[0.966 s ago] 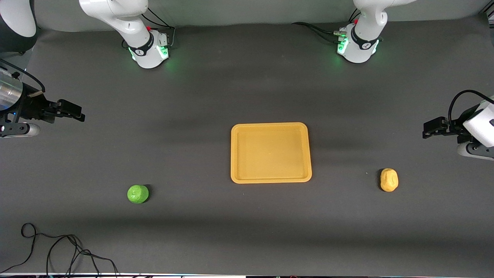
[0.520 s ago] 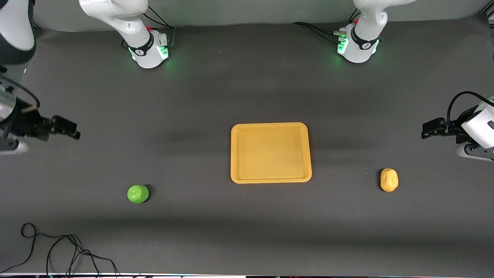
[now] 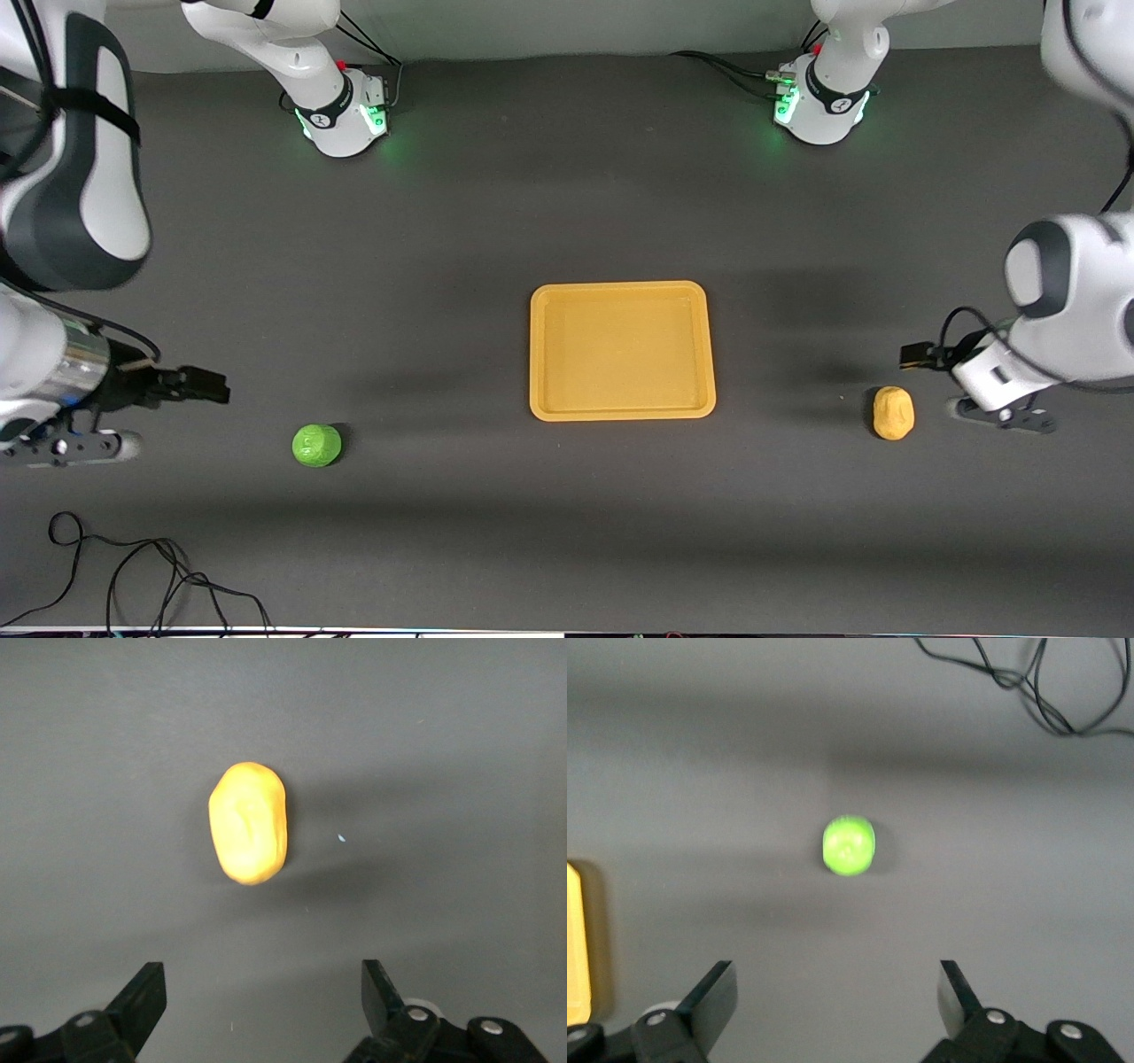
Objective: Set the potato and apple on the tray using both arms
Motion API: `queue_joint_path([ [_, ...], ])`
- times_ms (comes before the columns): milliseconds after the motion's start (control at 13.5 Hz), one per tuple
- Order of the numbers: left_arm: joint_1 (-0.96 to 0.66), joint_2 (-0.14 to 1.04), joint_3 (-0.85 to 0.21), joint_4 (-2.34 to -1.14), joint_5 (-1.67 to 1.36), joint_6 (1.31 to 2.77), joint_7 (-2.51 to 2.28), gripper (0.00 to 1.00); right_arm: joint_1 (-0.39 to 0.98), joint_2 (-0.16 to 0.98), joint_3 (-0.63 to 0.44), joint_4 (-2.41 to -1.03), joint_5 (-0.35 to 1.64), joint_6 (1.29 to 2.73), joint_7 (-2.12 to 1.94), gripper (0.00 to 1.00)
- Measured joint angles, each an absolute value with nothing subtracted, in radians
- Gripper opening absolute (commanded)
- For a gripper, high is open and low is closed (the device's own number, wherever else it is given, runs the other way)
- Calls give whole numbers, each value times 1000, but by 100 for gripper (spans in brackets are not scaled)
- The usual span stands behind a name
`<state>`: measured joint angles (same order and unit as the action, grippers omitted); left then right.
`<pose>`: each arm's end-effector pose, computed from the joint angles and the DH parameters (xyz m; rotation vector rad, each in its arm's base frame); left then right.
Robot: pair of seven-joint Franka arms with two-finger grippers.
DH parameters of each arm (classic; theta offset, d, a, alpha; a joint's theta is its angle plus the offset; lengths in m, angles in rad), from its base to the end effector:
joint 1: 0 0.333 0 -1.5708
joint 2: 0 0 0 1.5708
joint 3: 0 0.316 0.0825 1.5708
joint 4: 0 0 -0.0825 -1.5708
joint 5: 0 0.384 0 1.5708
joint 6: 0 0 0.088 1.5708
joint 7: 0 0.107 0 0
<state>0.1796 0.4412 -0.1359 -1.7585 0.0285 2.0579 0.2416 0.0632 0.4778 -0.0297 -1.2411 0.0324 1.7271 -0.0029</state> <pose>0.6397 0.0363 0.3082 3.0653 -0.3139 -0.2025 0.6987 0.0309 0.4945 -3.1226 -0.0544 -0.0126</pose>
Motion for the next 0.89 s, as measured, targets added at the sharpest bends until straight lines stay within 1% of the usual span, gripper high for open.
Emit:
queue_joint_path([
  [149,188,516,-136,-1739,28,2124,257,99,77,522,-29,-1273,32,1839,-3,100],
  [223,189,551,-136,-1717,29,2134,260,98,85,545,-28,-1308,32,1913,-3,100],
  [297,189,587,-136,-1693,30,2136,265,96,89,572,-28,-1348,32,1996,-3,100],
  [372,189,623,-136,-1670,31,2147,270,88,89,599,-28,-1387,32,2073,-3,100],
  [446,189,659,-136,-1654,31,2169,274,77,88,623,-29,-1425,32,2146,-3,100],
  [520,189,690,-136,-1644,31,2193,275,51,86,640,-30,-1465,32,2213,-3,100],
  [595,189,714,-137,-1636,31,2208,275,40,85,650,-31,-1503,32,2270,-3,100],
  [743,189,730,-139,-1610,28,2197,275,23,81,654,-32,-1573,32,2342,-3,100],
  [818,189,726,-144,-1584,23,2148,268,19,80,658,-32,-1593,33,2355,-3,100],
  [892,187,715,-151,-1561,18,2085,247,19,80,666,-32,-1607,33,2362,-3,100],
])
